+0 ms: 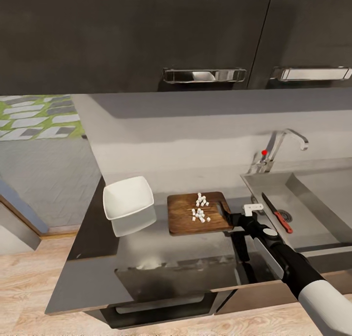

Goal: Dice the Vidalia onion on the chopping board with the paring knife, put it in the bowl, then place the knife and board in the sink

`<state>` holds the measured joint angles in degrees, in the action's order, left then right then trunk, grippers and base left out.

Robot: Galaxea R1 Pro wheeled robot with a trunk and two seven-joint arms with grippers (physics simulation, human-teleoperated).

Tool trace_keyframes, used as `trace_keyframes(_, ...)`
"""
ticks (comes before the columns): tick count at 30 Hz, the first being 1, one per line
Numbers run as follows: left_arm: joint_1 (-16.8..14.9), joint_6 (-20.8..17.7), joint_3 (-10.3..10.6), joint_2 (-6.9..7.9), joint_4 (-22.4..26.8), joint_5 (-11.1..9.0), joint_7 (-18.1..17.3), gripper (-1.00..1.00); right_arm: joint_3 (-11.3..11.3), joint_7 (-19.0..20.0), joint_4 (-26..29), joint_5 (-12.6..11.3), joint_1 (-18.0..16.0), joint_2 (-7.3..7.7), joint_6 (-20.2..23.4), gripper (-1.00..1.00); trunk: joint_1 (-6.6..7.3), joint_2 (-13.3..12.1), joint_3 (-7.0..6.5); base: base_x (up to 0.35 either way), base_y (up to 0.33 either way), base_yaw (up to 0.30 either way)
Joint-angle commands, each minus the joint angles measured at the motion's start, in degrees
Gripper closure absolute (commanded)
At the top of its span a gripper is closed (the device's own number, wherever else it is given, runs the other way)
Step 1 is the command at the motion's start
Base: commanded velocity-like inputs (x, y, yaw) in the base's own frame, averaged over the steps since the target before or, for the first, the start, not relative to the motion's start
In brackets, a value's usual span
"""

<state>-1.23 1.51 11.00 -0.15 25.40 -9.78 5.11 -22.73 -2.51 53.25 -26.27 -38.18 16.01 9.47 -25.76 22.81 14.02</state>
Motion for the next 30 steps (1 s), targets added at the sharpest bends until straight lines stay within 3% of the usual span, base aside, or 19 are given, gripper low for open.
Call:
trace_keyframes(1, -0.04, 0.16, 0.5, 0.05, 0.0, -0.59, 0.44, -1.0, -0.21, -0.25, 0.1, -0.45, -0.06, 0.07, 0.19, -1.0, -0.03, 0.11, 0.18, 0.0, 0.0, 0.0)
trace_keyframes(30, -0.04, 0.16, 0.44, 0.04, 0.0, -0.59, 0.51, -1.0, -0.21, -0.22, 0.11, -0.45, -0.06, 0.07, 0.24, -1.0, -0.03, 0.11, 0.31, 0.012, 0.003, 0.0)
